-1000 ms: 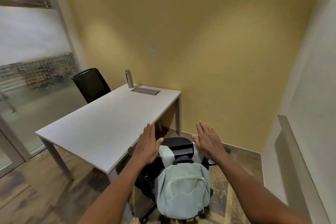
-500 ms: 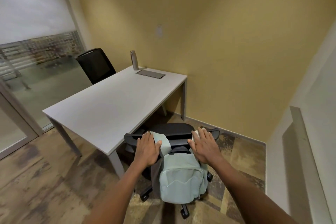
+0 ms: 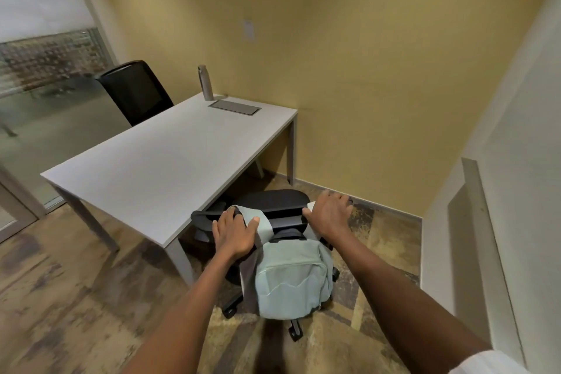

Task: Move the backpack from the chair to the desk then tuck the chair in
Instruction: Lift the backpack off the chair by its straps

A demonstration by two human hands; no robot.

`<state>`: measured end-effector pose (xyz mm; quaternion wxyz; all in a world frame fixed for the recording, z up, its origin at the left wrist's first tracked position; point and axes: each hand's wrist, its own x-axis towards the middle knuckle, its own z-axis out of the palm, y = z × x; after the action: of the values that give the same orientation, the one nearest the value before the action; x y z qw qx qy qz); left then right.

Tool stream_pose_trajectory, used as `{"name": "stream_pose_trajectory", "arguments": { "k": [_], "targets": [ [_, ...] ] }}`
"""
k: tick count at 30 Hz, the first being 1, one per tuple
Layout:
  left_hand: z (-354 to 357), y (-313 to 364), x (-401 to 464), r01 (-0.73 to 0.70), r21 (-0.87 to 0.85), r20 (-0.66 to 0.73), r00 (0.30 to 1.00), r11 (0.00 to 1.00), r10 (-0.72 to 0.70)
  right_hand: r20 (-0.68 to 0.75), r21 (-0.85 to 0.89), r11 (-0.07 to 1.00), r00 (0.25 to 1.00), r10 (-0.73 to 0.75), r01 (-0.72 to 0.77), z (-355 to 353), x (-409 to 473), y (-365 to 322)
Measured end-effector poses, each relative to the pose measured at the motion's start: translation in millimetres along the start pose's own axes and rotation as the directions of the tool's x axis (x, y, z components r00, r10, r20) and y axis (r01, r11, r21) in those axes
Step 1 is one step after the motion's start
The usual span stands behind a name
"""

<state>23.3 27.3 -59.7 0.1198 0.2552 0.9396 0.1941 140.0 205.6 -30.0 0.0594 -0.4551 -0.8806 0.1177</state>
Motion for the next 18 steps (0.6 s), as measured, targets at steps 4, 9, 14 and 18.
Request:
{"name": "stream_pose_trajectory", "arguments": {
  "k": [4, 9, 14, 18],
  "targets": [
    [-5, 6, 4, 0.063, -0.033, 0.042, 0.997, 0.997, -0.061, 0.062, 0.157, 0.979, 0.991, 0.121, -0.130, 4, 13, -5],
    [-7, 9, 8, 0.137, -0.109, 0.014, 0.991, 0.985, -0.136, 0.108, 0.184, 0.960, 0.975, 0.195, -0.212, 13, 22, -10],
    [-19, 21, 19, 0.305, -0.147, -0.064, 0.946, 0.941, -0.317, 0.068, 0.157, 0.979, 0.991, 0.118, -0.127, 23, 12, -10],
    [-28, 23, 31, 0.374, -0.092, -0.068, 0.922, 0.923, -0.380, 0.031, 0.208, 0.977, 0.998, 0.046, -0.051, 33, 10, -4]
  ]
}}
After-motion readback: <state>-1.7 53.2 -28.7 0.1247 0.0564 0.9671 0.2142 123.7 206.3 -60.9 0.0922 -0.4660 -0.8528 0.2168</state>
